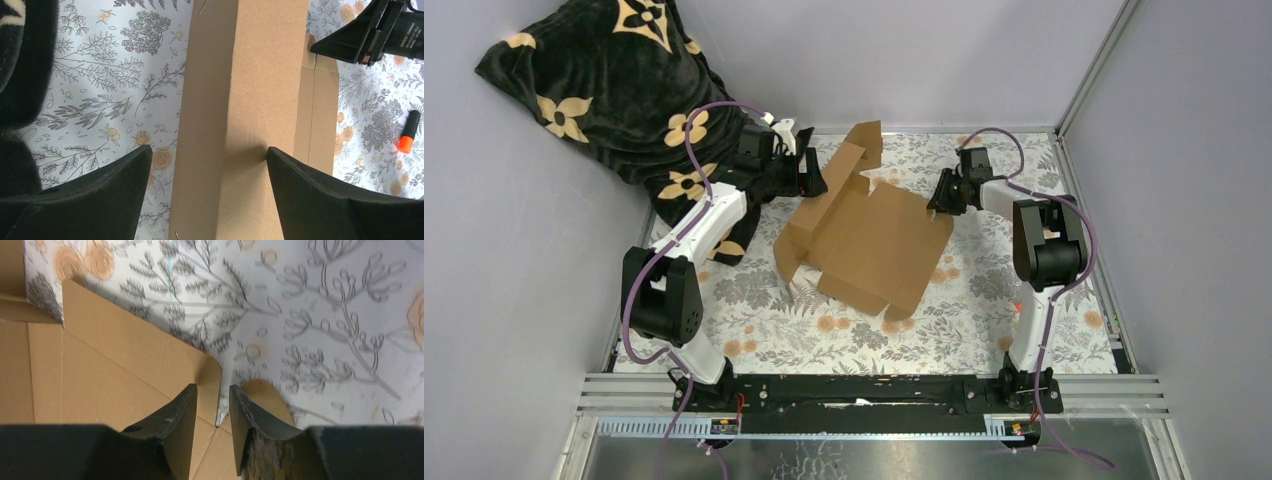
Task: Fold the paper box
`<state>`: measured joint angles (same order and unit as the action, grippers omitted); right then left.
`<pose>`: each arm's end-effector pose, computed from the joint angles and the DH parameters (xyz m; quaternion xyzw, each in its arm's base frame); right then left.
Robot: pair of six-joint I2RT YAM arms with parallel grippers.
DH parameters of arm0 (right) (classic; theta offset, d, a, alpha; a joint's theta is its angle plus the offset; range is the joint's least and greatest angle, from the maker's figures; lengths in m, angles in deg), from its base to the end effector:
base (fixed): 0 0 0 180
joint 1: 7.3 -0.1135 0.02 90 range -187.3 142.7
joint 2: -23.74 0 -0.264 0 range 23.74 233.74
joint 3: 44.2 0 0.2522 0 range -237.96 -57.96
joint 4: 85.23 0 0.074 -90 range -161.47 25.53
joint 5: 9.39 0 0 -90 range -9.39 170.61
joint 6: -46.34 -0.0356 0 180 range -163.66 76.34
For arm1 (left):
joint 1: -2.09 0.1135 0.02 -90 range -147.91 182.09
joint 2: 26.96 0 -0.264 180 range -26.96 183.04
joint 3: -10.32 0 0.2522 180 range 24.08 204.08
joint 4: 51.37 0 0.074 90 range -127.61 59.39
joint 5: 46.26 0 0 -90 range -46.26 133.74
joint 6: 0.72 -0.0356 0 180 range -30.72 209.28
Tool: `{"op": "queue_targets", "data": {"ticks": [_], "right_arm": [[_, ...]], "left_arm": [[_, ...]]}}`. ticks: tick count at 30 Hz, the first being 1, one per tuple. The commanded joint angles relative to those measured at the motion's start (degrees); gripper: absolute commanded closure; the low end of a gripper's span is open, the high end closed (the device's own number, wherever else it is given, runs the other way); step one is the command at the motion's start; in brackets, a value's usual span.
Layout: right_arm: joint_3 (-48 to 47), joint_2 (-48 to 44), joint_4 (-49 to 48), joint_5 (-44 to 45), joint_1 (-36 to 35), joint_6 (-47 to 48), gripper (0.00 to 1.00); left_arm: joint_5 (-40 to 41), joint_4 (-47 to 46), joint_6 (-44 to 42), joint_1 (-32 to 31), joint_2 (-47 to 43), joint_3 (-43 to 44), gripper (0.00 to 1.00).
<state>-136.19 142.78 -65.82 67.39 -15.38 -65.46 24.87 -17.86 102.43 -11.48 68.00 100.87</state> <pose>0.4420 0.0710 0.1509 0.0678 0.9210 0.1983 0.3284 0.3659 -0.1002 0.2909 0.0752 0.8861 -0.2434 0.3873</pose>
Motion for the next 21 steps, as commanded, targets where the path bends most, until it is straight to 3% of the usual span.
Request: {"op": "queue_targets", "data": {"ticks": [1,15,21], "right_arm": [[5.79,-3.84,2.92,3.82,-0.74,1.62,0.62],[23.38,-20.19,2.55,6.63,-5.97,0.32,0.60],[18.24,-27.08,5.46,3.08,-4.22,-0.53,0.53]], "left_arm": [[0.39,2.58,-0.98,-0.32,0.53,0.29,0.10],[-0.19,2.44,-1.11,-0.32,-0.40,-0.32,0.10],[-0.33,2.55,-1.15,-0.40,-0.94,-0.54,0.10]]}}
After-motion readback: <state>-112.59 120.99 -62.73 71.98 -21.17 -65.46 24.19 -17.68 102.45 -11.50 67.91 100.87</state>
